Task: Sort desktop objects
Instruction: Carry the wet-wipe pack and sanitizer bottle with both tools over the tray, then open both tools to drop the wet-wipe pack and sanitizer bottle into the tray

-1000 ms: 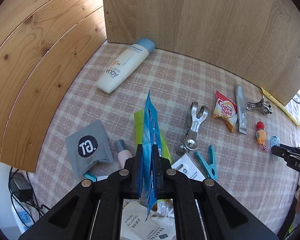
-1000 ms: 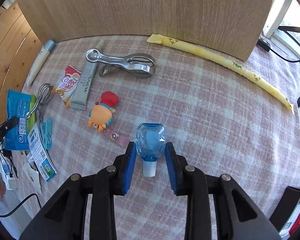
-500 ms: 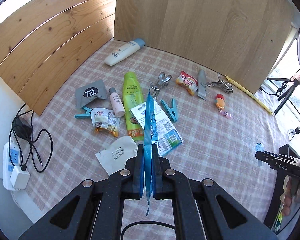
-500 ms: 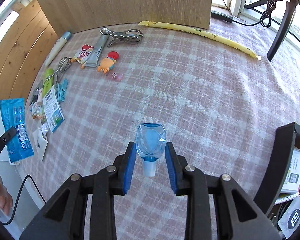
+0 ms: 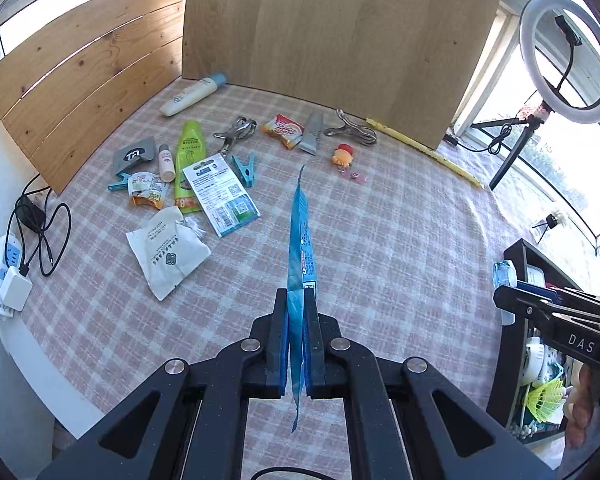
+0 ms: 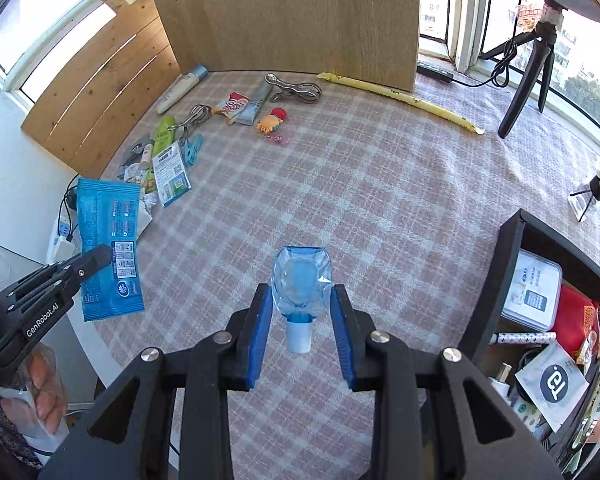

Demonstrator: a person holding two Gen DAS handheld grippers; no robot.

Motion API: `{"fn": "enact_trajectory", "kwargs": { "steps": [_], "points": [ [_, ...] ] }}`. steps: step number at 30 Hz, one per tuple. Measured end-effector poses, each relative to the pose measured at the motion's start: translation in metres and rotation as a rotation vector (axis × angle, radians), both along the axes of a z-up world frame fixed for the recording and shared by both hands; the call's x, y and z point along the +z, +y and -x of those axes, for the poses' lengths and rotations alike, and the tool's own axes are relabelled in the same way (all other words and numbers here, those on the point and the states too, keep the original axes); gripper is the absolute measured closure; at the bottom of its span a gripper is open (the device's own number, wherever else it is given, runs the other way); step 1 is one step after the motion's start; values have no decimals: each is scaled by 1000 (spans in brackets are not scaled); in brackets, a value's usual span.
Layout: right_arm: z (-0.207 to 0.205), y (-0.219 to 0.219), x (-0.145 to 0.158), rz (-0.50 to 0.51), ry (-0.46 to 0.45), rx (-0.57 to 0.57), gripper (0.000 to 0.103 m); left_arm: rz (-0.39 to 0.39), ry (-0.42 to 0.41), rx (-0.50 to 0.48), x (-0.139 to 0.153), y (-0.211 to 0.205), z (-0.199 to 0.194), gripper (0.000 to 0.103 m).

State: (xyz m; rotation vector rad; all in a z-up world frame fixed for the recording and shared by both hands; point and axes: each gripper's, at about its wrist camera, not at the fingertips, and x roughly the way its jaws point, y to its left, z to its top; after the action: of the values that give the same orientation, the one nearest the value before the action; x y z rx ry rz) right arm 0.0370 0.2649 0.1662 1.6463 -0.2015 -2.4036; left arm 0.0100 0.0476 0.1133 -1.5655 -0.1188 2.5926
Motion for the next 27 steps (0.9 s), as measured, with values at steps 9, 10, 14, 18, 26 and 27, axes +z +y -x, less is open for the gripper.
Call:
{"fn": "enact_trajectory", "kwargs": {
  "steps": [9, 10, 14, 18, 26, 27],
  "points": [
    [-55, 50, 20, -2, 29, -10, 74, -2, 5, -96, 6, 68, -42, 98],
    [-60, 58, 22, -7, 35, -18, 74, -5, 7, -110, 7, 76, -46, 98],
    [-83, 92, 29, -17, 50, -71, 74, -27, 16, -173, 15, 109, -58, 98],
    [-107, 128, 34, -29, 60, -127, 74, -46, 24, -250, 22, 147, -71, 98],
    [-154, 206, 40, -56, 59, -272, 74, -74, 11, -406, 29, 224, -91, 98],
    [-159, 213, 40, -59, 58, -285, 74, -78, 8, -424, 29, 233, -94, 98]
  ]
}}
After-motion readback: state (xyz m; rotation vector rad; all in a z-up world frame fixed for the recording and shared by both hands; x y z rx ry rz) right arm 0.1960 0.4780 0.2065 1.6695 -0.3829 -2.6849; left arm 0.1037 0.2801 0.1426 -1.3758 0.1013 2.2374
